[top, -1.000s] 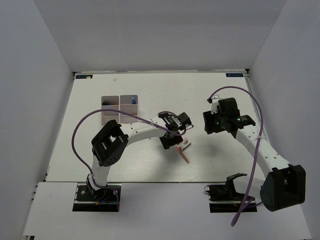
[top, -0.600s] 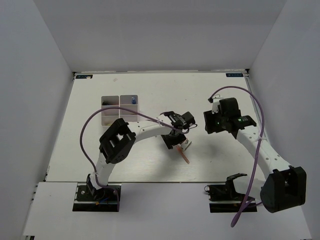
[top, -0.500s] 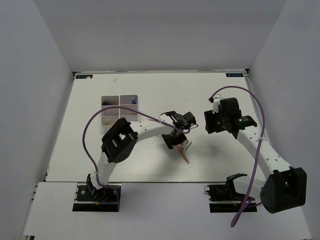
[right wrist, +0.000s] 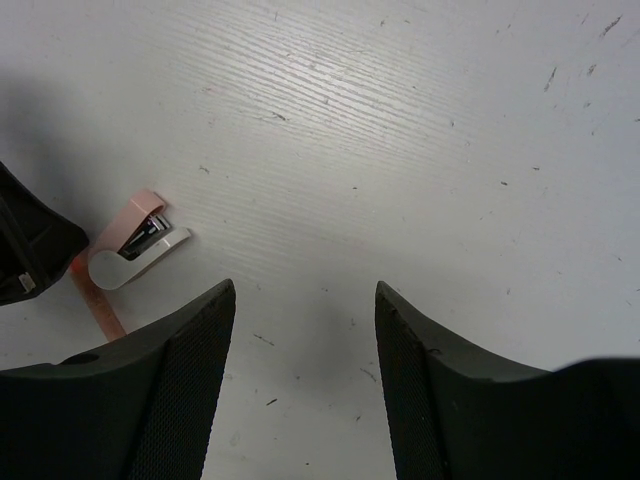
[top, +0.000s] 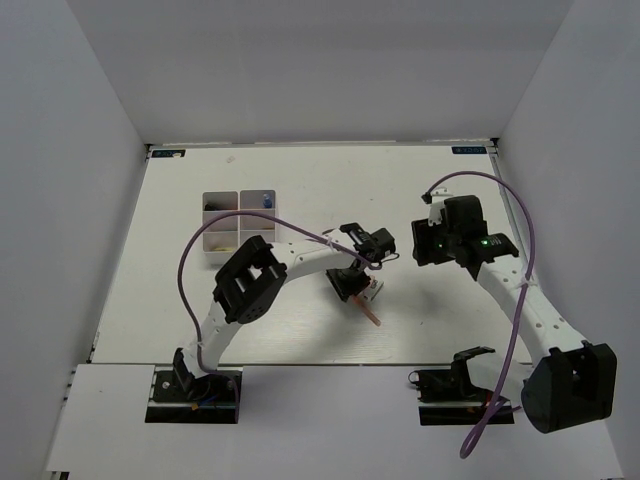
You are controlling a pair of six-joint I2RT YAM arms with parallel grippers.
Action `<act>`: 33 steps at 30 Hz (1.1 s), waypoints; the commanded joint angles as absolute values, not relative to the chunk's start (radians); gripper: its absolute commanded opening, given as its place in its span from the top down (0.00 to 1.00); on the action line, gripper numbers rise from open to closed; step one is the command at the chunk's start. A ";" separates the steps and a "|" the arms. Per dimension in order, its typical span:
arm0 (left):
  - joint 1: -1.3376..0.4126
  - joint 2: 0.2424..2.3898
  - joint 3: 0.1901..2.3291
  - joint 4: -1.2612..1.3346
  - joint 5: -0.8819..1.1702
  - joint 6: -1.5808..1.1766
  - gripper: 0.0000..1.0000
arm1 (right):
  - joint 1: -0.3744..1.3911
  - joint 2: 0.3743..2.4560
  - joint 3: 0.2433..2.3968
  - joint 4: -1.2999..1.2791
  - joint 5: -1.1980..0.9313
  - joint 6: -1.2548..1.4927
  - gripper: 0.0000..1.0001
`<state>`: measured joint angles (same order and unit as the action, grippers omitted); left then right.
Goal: Sort the stationery into containers
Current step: Pick up the pen from the center of the board.
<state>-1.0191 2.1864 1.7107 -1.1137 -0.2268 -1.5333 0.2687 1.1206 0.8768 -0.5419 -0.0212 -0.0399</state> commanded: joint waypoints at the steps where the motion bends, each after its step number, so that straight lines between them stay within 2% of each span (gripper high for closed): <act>1: -1.043 2.236 1.764 -1.167 -0.267 -1.574 0.55 | 0.261 1.091 0.888 -0.506 -0.017 -0.029 0.39; 2: -1.046 2.240 1.764 -1.173 -0.273 -1.575 0.58 | 0.261 1.089 0.888 -0.508 -0.017 -0.028 0.39; 3: -1.052 2.247 1.764 -1.178 -0.276 -1.580 0.70 | 0.255 1.088 0.885 -0.506 -0.018 -0.025 0.39; 6: -1.055 2.244 1.683 -1.148 -0.256 -1.598 0.87 | 0.250 1.081 0.887 -0.505 -0.023 -0.021 0.39; 11: -1.052 2.151 1.577 -1.063 -0.253 -1.582 0.99 | 0.247 1.083 0.882 -0.506 -0.029 -0.018 0.39; 14: -1.039 2.018 1.471 -0.990 -0.282 -1.511 0.99 | 0.244 1.081 0.882 -0.506 -0.037 -0.018 0.39; 19: -0.997 1.772 1.371 -0.937 -0.391 -1.195 0.99 | 0.238 1.085 0.876 -0.500 -0.049 -0.020 0.39; 22: -0.970 1.555 1.300 -0.944 -0.620 -1.059 0.99 | 0.242 1.091 0.873 -0.502 -0.057 -0.021 0.39; 24: -0.917 1.473 1.208 -0.859 -0.734 -0.960 0.99 | 0.242 1.095 0.874 -0.499 -0.066 -0.026 0.39; 25: -0.861 1.351 1.122 -0.817 -0.792 -0.860 0.99 | 0.242 1.097 0.873 -0.497 -0.066 -0.028 0.39; 26: -0.839 1.312 1.044 -0.667 -0.817 -0.768 0.99 | 0.241 1.100 0.870 -0.494 -0.074 -0.031 0.39; 28: -0.745 1.186 0.944 -0.521 -0.789 -0.625 0.99 | 0.241 1.103 0.865 -0.491 -0.080 -0.032 0.39; 33: -0.474 1.088 0.822 -0.228 -0.588 -0.329 0.99 | 0.241 1.118 0.864 -0.489 -0.090 -0.038 0.39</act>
